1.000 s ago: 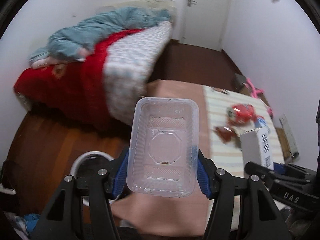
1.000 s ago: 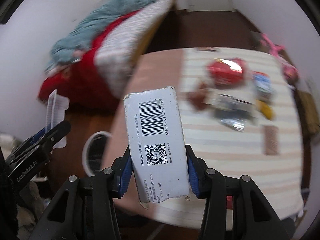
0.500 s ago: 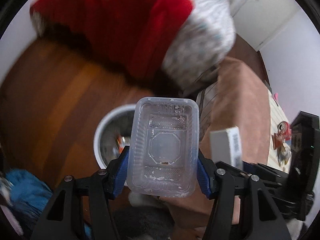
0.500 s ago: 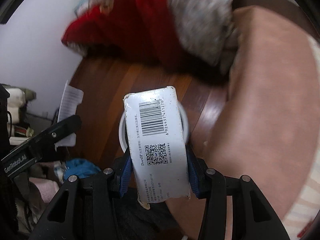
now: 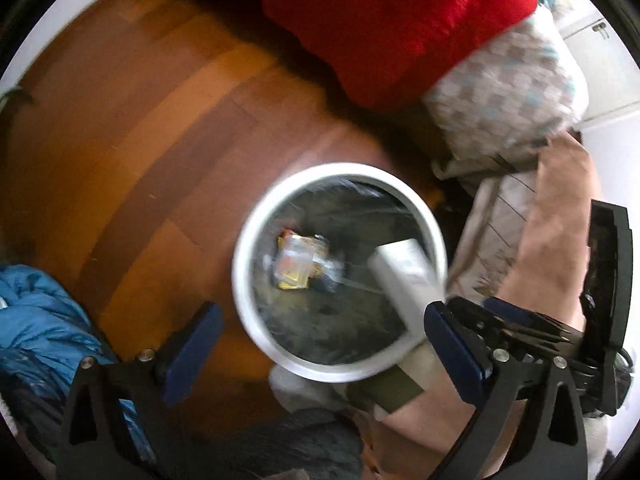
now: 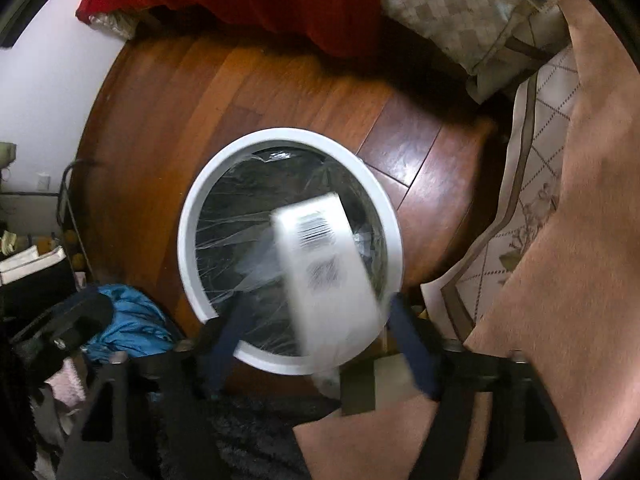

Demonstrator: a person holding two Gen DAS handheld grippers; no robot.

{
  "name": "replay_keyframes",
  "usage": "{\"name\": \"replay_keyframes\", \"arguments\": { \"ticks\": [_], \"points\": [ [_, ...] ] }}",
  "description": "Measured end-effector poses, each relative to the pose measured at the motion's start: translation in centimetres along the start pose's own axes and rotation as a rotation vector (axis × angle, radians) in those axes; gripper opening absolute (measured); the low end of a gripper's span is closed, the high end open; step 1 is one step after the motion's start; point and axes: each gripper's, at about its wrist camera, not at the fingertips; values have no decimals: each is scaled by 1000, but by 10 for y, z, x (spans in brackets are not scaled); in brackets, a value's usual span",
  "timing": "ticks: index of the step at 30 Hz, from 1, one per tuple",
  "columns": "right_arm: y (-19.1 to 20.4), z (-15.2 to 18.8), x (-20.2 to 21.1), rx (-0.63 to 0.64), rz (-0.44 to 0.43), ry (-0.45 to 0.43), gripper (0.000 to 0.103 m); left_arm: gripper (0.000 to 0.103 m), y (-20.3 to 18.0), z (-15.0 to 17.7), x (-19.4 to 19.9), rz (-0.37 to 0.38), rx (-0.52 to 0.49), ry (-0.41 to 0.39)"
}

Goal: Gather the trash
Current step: 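Carry tray and box over the bin and open both tools to drop them, then move both tools back over the table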

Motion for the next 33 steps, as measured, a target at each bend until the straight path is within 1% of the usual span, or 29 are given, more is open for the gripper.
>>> {"name": "replay_keyframes", "arguments": {
  "ticks": [1, 2, 3, 5, 6, 8, 11, 13, 16, 21, 25, 28, 33],
  "points": [
    [0, 0, 3, 9, 12, -1, 87, 103, 3, 0, 4, -20, -6, -22],
    [0, 0, 7, 23, 31, -1, 90, 103, 4, 1, 11, -54, -18, -61],
    [0, -1, 8, 35, 45, -1, 96, 103, 5, 3, 17, -93, -27, -96],
    [6, 4, 13, 72, 101, -3, 102, 103, 7, 6, 24, -146, -35, -140],
    [8, 7, 16, 83, 120, -3, 102, 103, 7, 10, 29, -165, -35, -160],
    [12, 15, 26, 106, 172, -11, 102, 103, 10, 14, 35, -176, -37, -181],
    [13, 27, 36, 107, 204, -10, 103, 103, 8, 27, 43, -195, -54, -197],
    [11, 35, 41, 104, 204, -12, 103, 103, 6, 36, 45, -206, -69, -205],
    [7, 48, 48, 88, 191, -25, 103, 103, 3, 45, 47, -204, -78, -202],
    [6, 64, 62, 72, 170, -65, 103, 103, -9, 57, 55, -205, -98, -220],
    [7, 74, 83, 67, 160, -107, 103, 103, -16, 67, 70, -201, -118, -246],
    [7, 81, 101, 64, 153, -145, 103, 103, -24, 75, 87, -199, -138, -281],
    [10, 102, 141, 53, 125, -230, 103, 103, -37, 91, 119, -171, -163, -333]
  ]
}}
Point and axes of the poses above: each gripper's, at about its wrist camera, not at the fingertips, and x roughly against the way its jaws point, y to its left, z to its underside, and after that the axes turned 9 degrees about x, right-handed
